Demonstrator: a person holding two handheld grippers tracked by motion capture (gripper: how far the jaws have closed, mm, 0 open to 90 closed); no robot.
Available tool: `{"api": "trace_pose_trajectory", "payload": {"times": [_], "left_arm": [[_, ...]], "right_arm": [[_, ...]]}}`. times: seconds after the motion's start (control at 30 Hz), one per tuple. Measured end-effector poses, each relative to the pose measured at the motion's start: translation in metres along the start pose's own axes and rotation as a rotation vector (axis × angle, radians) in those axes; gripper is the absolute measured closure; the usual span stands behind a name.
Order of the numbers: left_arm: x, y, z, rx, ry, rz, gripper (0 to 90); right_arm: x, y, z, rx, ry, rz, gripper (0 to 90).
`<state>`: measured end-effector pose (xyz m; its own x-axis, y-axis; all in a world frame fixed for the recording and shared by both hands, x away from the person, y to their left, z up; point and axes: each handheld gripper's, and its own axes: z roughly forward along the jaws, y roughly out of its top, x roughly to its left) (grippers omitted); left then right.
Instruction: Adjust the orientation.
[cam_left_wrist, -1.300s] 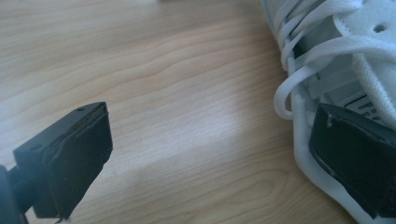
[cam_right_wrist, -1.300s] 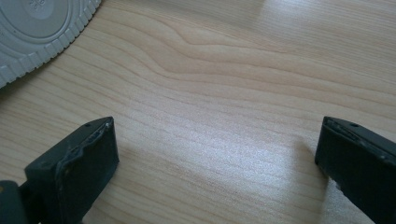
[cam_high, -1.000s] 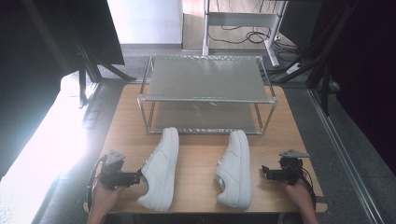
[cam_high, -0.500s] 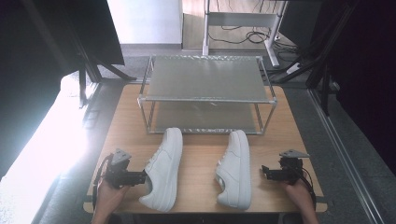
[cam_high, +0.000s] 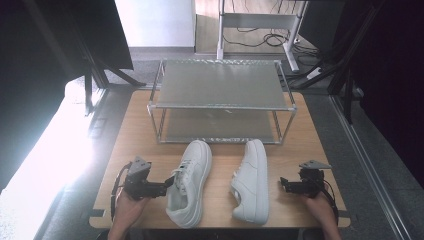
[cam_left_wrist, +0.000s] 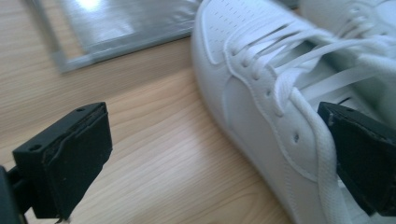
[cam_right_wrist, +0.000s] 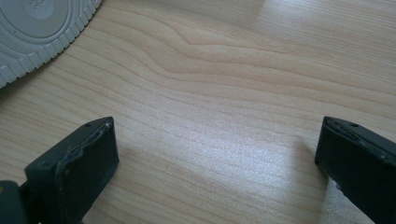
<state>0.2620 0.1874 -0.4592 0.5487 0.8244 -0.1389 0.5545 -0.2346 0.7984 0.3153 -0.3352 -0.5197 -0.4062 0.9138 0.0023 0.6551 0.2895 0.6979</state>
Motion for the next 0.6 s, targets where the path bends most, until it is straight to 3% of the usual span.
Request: {"api": "trace_pose_trajectory", "payload": {"times": [0.2,0.27,0.37,0.6], "left_arm": [[-0.022,0.009,0.015,0.023,-0.039,0.044,0.0],[-0.03,0.01,0.023,0.051,0.0,0.082,0.0],[-0.028,0.009,0.024,0.048,-0.008,0.064,0.0],[-0.032,0.012,0.019,0.025,-0.009,0.065,0.0]], "right_arm": [[0.0,0.0,0.0,0.0,0.0,0.0,0.0],[0.0,0.0,0.0,-0.001,0.0,0.0,0.0],[0.0,0.0,0.0,-0.001,0.001,0.0,0.0],[0.0,0.0,0.0,0.0,0.001,-0.001,0.0]]}}
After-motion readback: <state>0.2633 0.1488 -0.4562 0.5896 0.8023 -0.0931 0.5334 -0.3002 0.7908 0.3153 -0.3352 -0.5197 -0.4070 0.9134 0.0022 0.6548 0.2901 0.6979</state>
